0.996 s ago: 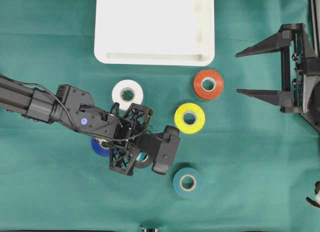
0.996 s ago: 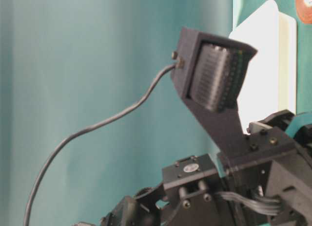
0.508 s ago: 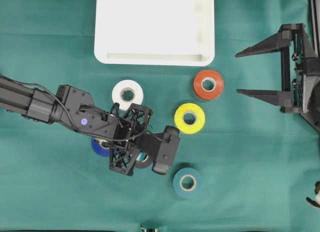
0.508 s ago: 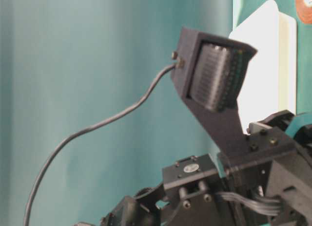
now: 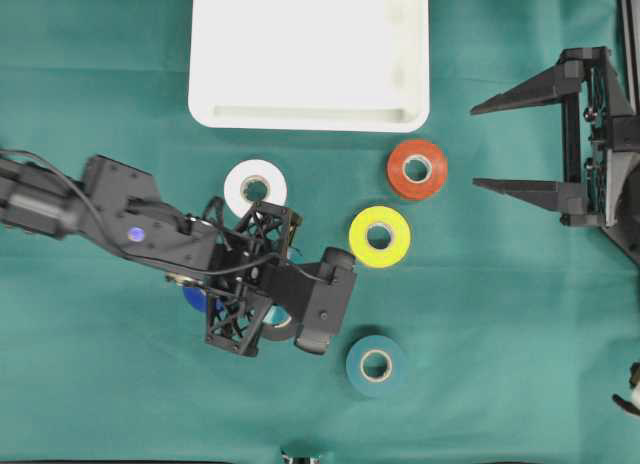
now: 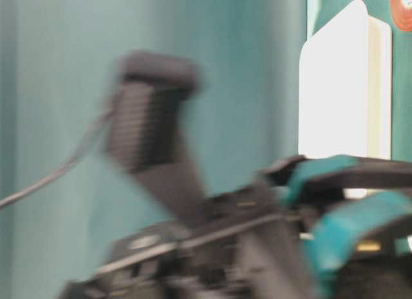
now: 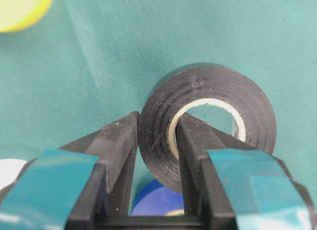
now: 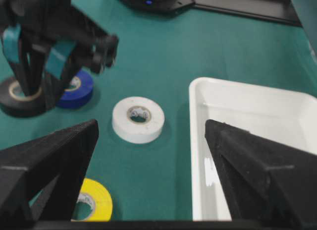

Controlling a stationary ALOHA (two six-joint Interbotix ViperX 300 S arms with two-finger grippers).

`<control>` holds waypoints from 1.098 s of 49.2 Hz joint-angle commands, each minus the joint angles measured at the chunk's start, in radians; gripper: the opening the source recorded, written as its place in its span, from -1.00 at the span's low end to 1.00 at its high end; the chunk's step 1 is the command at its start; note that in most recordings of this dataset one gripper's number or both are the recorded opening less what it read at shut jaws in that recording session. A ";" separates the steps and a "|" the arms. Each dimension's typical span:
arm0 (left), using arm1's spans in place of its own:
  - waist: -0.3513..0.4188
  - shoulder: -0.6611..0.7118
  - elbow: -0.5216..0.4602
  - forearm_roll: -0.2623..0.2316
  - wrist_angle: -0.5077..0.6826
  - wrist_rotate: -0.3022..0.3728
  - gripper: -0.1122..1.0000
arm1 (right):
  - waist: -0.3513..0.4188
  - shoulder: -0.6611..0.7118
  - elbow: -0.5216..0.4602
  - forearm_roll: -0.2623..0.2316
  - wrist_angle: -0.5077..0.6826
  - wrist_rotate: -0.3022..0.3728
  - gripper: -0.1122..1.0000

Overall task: Pick up the tape from a random location and place it into the white case.
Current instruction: 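Lift the black tape roll and carry it toward the white tray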

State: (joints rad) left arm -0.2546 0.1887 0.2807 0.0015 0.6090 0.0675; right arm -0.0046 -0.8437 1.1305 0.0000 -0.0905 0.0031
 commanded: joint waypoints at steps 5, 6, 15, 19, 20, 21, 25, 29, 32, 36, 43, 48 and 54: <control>-0.005 -0.110 -0.029 -0.002 0.015 -0.002 -0.47 | 0.000 0.005 -0.028 0.002 0.006 0.000 0.84; -0.005 -0.118 -0.031 0.000 0.017 0.000 -0.47 | -0.002 0.005 -0.026 0.000 0.006 0.000 0.84; -0.005 -0.153 -0.061 -0.002 0.089 -0.002 -0.47 | 0.000 0.005 -0.028 0.002 0.008 0.000 0.84; -0.005 -0.163 -0.084 0.000 0.135 -0.002 -0.47 | 0.000 0.005 -0.028 0.002 0.008 0.000 0.84; -0.005 -0.164 -0.092 -0.002 0.144 -0.002 -0.47 | 0.000 0.005 -0.028 0.000 0.008 0.000 0.84; -0.005 -0.167 -0.097 -0.002 0.155 0.000 -0.47 | 0.000 0.005 -0.028 0.002 0.008 0.000 0.84; -0.006 -0.181 -0.123 0.000 0.187 -0.002 -0.47 | 0.000 0.005 -0.026 0.002 0.008 0.000 0.84; -0.009 -0.196 -0.144 0.000 0.212 -0.002 -0.47 | 0.000 0.005 -0.028 0.002 0.008 0.000 0.84; -0.011 -0.213 -0.161 0.000 0.227 0.000 -0.47 | 0.000 0.005 -0.028 0.002 0.008 0.000 0.84; -0.012 -0.236 -0.181 0.000 0.258 0.000 -0.47 | 0.000 0.005 -0.028 0.002 0.008 0.002 0.84; -0.011 -0.273 -0.210 0.002 0.305 0.000 -0.47 | -0.002 0.005 -0.028 0.002 0.008 0.002 0.84; -0.012 -0.288 -0.227 0.002 0.339 0.000 -0.47 | 0.000 0.005 -0.028 0.002 0.008 0.002 0.84; -0.012 -0.301 -0.250 0.002 0.374 0.000 -0.47 | 0.000 0.005 -0.029 0.002 0.008 0.002 0.84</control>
State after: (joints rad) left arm -0.2638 -0.0782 0.0690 0.0015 0.9695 0.0675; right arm -0.0046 -0.8422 1.1290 -0.0015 -0.0798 0.0031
